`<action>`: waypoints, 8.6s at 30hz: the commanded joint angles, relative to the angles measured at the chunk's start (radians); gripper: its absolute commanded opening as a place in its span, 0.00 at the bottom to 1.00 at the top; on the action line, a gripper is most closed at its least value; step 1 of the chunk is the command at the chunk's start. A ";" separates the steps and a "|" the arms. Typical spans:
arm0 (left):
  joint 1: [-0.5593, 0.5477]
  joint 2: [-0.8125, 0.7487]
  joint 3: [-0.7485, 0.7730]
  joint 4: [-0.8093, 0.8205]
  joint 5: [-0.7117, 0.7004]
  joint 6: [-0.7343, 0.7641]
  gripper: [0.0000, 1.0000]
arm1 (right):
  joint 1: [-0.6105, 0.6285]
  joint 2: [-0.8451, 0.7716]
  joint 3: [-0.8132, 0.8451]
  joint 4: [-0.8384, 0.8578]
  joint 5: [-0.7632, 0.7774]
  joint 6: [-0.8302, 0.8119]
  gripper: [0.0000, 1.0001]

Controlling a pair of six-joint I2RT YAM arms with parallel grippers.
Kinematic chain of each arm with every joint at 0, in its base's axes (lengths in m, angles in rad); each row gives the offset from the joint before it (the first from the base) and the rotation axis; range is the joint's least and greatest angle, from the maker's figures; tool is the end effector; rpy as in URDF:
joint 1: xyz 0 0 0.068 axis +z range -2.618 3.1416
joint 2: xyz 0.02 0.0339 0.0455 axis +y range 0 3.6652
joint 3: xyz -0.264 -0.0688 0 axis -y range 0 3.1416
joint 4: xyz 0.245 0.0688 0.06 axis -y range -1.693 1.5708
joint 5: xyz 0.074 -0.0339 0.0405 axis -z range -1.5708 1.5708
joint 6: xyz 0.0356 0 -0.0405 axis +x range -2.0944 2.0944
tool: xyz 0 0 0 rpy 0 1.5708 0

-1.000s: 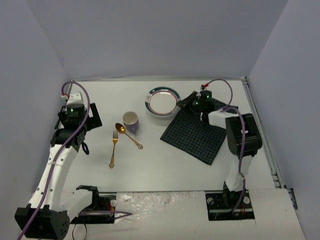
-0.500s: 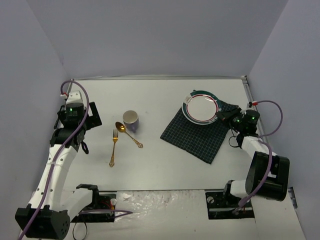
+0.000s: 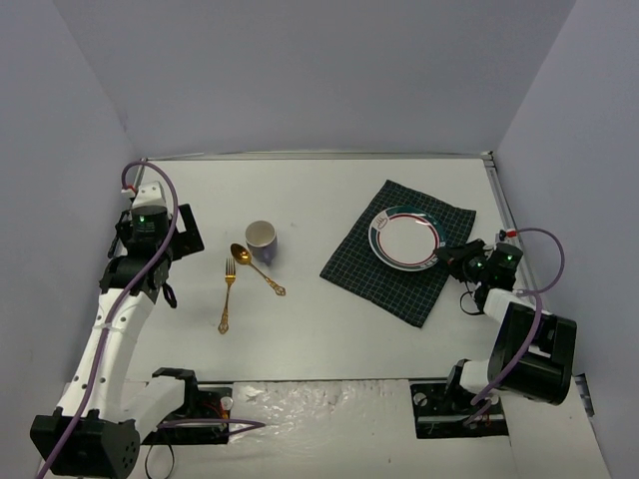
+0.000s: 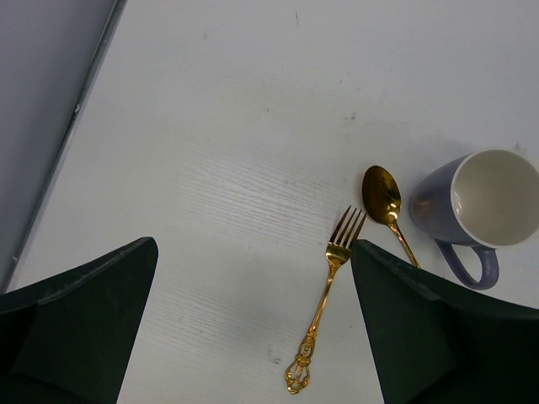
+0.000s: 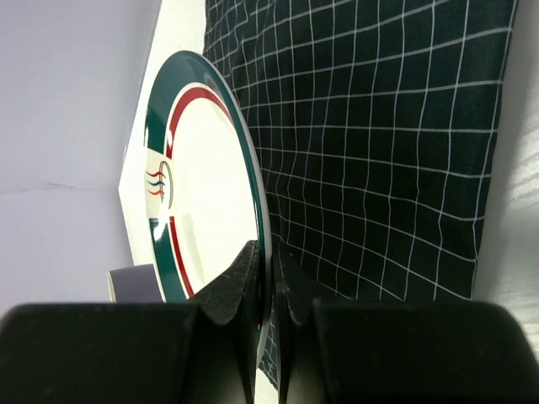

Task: Set the dinner table for one person

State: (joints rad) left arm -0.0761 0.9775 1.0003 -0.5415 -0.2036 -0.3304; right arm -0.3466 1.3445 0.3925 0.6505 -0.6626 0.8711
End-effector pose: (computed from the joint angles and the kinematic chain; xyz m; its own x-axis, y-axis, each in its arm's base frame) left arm 0.2104 -0.0088 0.3440 -0.4349 -0.2855 -0.8540 -0.2556 0.9485 -0.1869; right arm 0.2418 -0.0641 0.1757 -0.3976 0.7849 -0.4752 0.0303 0.5289 0.8482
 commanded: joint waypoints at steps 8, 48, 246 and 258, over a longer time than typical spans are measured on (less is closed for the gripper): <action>0.009 -0.020 0.004 0.046 0.019 -0.013 0.97 | -0.006 0.025 -0.012 0.174 0.027 -0.031 0.00; 0.008 -0.023 -0.006 0.058 0.041 -0.012 0.97 | -0.004 0.117 0.016 0.101 0.222 -0.181 0.50; -0.037 0.005 -0.003 0.048 0.048 0.013 0.92 | 0.308 0.543 1.127 -0.344 -0.169 -1.470 0.00; -0.012 0.027 -0.006 0.051 0.042 0.008 0.92 | 0.256 0.668 1.189 -0.343 -0.244 -1.511 0.00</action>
State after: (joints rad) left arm -0.1050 1.0009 0.9852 -0.5539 -0.1389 -0.3248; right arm -0.0784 2.0257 1.5072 0.1835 -0.8241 -0.6023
